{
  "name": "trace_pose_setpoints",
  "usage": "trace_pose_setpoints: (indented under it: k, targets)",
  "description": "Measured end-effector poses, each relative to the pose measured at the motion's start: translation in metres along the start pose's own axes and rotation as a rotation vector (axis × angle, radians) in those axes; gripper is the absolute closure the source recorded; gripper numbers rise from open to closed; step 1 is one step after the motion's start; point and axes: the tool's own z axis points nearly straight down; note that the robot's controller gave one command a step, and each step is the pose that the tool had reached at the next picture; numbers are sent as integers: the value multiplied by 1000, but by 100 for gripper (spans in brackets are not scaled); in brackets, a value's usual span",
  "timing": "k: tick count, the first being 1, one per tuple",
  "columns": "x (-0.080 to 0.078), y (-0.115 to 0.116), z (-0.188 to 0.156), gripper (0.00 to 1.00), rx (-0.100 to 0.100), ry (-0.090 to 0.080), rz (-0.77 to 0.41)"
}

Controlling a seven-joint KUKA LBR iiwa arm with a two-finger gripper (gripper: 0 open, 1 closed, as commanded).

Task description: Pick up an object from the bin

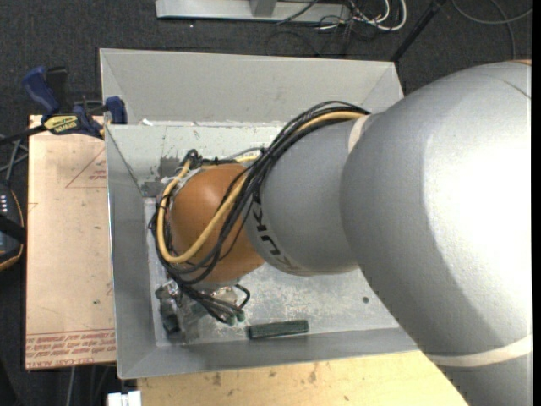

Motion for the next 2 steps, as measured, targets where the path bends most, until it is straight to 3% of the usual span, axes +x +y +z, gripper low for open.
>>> trace_pose_setpoints:
  k: [2]
  targets:
    - [-2, 0, -22, 100, 0, -9, 1]
